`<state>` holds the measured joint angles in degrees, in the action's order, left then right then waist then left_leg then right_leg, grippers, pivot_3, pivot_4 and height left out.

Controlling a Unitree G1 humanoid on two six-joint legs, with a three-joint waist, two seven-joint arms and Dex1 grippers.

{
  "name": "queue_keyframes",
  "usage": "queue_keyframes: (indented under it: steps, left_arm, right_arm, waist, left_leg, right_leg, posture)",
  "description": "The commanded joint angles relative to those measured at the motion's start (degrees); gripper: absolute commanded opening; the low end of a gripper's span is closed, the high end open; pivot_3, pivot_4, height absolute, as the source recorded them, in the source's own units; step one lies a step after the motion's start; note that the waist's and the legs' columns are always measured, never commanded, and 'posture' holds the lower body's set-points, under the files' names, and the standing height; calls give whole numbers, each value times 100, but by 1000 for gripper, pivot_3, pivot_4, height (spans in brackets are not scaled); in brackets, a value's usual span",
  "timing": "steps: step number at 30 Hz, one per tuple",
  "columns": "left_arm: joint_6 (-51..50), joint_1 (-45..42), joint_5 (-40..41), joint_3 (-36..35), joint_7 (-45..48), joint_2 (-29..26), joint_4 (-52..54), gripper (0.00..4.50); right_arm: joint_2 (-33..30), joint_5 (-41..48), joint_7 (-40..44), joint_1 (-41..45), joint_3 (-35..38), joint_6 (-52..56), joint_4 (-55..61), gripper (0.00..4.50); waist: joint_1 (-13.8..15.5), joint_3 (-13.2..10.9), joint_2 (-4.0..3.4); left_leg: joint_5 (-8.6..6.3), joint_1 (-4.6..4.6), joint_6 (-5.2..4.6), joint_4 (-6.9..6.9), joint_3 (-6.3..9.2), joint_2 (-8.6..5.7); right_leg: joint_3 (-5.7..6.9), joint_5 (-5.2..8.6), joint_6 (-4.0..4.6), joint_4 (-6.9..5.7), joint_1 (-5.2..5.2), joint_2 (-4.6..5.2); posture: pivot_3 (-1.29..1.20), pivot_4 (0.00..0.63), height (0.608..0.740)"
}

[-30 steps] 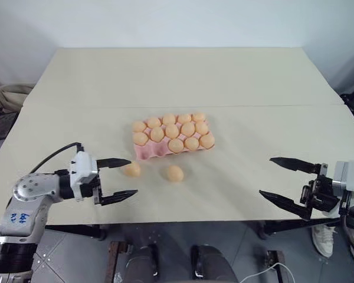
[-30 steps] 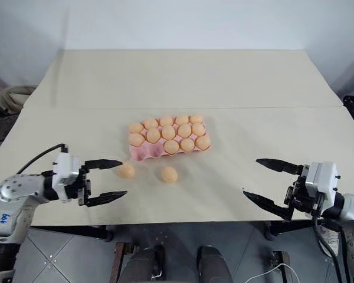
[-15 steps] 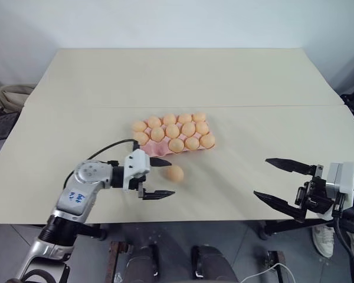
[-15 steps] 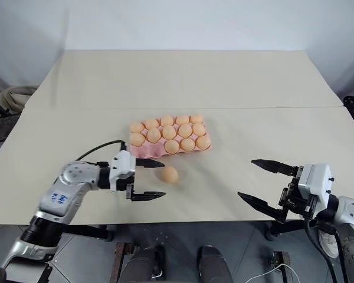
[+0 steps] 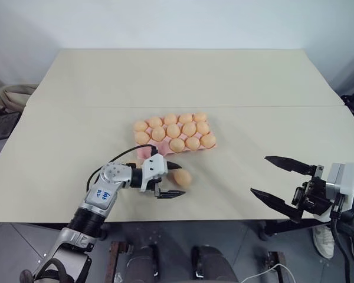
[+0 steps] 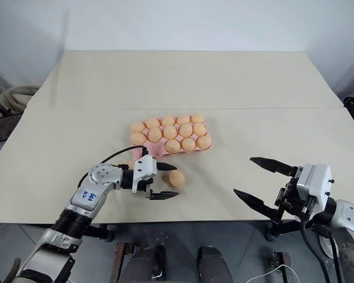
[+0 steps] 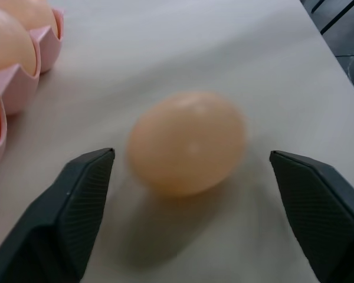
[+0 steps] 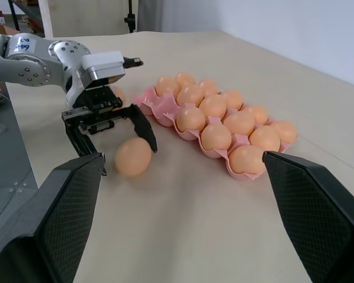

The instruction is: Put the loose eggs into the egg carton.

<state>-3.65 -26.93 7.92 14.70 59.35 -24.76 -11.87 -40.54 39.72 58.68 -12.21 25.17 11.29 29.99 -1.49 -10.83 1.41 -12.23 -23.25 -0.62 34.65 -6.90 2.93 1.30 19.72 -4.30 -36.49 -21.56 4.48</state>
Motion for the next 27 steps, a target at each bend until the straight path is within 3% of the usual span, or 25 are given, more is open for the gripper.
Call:
queue_keyframes:
  steps: [1,8,16,19,27]
  left_arm:
    - [117,-85,44,-75,-45,99,79,3295]
    - [-39,-31,125,-134,-189,298,155,1051]
    - [-215,210,287,-274,-206,283,369,1051]
    - [-442,315,394,-378,-209,232,557,1669]
    - [102,287,536,-581,-266,341,813,4233]
  right_arm:
    - [44,104,-32,-11,47,-75,153,4500]
    - [105,68,-30,-15,-62,-77,110,4500]
    - [59,48,48,82,-103,-106,-84,4500]
    - [39,36,111,75,-113,-115,-151,4500]
    - [34,24,243,2,-77,-139,-235,4500]
  waist:
    - [5,0,0]
    - [2,0,0]
    - [3,0,0]
    - [4,0,0]
    - [7,0,0]
  left_leg:
    - [0,0,0,2,0,0]
    - [-2,-1,-5,9,1,-1]
    - [-2,-1,-5,11,1,-1]
    - [-2,-1,-5,11,1,1]
    - [-4,-1,-5,12,2,0]
  right_leg:
    - [0,-1,-1,-1,1,1]
    - [-2,-2,-4,-1,4,3]
    - [-1,-3,-5,-2,4,3]
    - [-1,-3,-4,-2,3,2]
    - [-1,-3,-4,-2,4,5]
  posture:
    - [0,150,740]
    - [0,150,740]
    - [0,150,740]
    - [0,150,740]
    - [0,150,740]
